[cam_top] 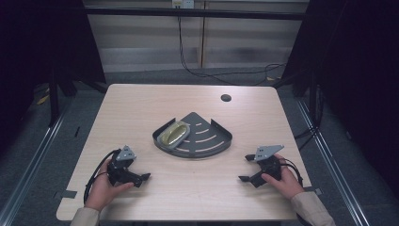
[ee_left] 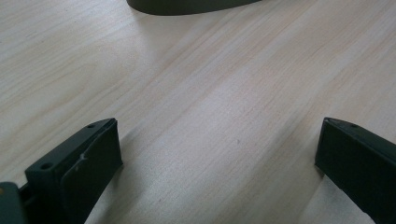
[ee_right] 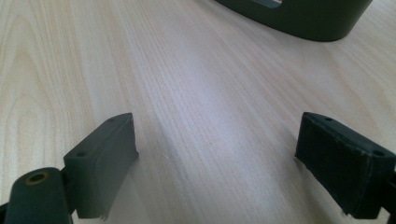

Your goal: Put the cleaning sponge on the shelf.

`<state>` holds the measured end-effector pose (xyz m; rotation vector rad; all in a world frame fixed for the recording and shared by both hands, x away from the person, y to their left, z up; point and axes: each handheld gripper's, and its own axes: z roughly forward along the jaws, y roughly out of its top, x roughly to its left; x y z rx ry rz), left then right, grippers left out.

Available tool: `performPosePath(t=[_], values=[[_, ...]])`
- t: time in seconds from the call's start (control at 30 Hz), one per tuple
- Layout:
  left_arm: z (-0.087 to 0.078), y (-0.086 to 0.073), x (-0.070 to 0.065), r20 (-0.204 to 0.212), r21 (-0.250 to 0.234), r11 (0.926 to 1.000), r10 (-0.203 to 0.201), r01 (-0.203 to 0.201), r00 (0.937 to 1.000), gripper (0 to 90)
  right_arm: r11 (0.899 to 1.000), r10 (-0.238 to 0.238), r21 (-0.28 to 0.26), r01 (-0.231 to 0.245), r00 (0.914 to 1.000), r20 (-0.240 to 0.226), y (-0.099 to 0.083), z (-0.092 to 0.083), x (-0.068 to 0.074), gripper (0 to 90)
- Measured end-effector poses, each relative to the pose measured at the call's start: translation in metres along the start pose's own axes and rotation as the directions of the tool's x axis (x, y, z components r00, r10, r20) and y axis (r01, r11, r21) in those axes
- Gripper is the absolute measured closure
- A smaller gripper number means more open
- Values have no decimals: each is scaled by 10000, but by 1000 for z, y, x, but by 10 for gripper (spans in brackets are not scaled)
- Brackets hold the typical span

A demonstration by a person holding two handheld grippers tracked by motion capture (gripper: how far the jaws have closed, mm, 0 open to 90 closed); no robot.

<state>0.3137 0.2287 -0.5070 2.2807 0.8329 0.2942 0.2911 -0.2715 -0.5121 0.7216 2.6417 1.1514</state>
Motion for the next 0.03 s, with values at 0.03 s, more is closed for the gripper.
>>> performPosePath(t=[0.03], values=[[0,0,0,9,-2,10000,13,-13,10000,0,10000,-9,13,9,10000,-3,0,0,0,116]])
